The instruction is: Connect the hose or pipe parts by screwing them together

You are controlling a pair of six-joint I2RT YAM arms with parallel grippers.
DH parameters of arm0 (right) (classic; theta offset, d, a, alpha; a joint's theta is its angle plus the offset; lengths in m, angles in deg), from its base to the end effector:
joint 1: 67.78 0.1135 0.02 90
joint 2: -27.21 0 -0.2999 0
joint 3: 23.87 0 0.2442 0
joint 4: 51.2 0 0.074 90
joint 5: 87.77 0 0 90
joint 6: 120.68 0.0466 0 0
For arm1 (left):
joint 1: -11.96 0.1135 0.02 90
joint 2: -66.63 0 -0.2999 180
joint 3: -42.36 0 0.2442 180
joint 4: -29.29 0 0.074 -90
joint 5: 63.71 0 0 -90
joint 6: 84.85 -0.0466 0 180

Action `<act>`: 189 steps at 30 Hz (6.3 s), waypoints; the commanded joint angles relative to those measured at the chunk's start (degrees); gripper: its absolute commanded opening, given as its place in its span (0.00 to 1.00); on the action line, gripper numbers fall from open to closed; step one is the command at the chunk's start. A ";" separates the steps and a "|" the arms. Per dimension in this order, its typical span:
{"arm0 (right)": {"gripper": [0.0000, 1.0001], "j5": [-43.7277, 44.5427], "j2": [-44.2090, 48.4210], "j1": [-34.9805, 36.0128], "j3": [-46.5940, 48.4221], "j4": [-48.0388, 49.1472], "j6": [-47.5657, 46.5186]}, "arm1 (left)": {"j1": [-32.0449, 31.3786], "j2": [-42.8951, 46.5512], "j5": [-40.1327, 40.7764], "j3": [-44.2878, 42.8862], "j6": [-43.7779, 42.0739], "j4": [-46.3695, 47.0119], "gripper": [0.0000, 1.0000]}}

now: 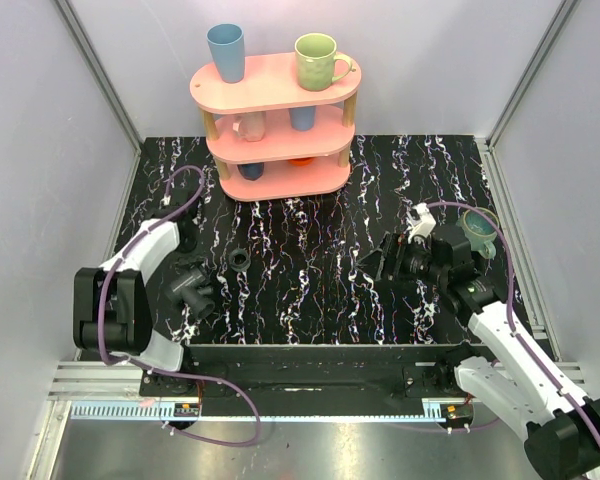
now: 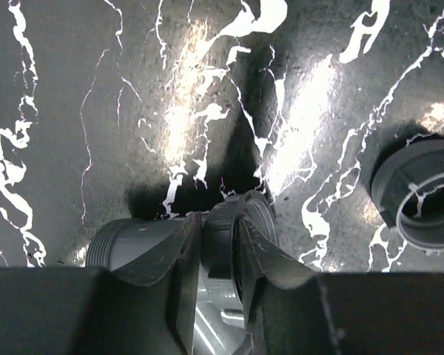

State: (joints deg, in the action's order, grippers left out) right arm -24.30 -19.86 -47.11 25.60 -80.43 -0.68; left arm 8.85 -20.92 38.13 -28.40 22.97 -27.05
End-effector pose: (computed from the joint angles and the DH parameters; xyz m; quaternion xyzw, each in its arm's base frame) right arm 0.1451 0.0770 0.2911 -0.0523 0.8362 0.3948 0.3771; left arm 0.2758 -0.0054 0.2281 -0.1410 0.9739 0.0738 0.1620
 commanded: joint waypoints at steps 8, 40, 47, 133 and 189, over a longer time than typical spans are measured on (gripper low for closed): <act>0.91 0.60 2.16 -0.10 1.23 -0.29 -0.21 | -2.77 12.75 -10.68 5.20 0.98 0.88 0.00; 0.89 0.51 -1.44 0.43 0.53 8.04 5.06 | -28.79 22.94 -10.08 -6.57 5.48 4.50 0.73; 0.93 16.83 -8.81 11.58 -1.23 17.47 12.01 | -23.08 26.64 -6.91 -4.73 2.22 2.47 0.99; 0.82 17.01 -29.31 0.96 19.60 -16.81 -44.83 | -26.42 43.69 2.14 7.58 -0.42 6.16 0.99; 0.75 25.37 -24.22 19.85 15.30 1.29 -3.61 | -28.88 14.18 -28.27 7.76 15.67 30.85 0.72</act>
State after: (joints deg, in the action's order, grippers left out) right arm -4.95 -47.29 -27.16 40.11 -81.85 7.71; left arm -19.04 -2.67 12.75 -19.40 39.28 -4.29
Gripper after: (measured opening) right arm 0.742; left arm 0.730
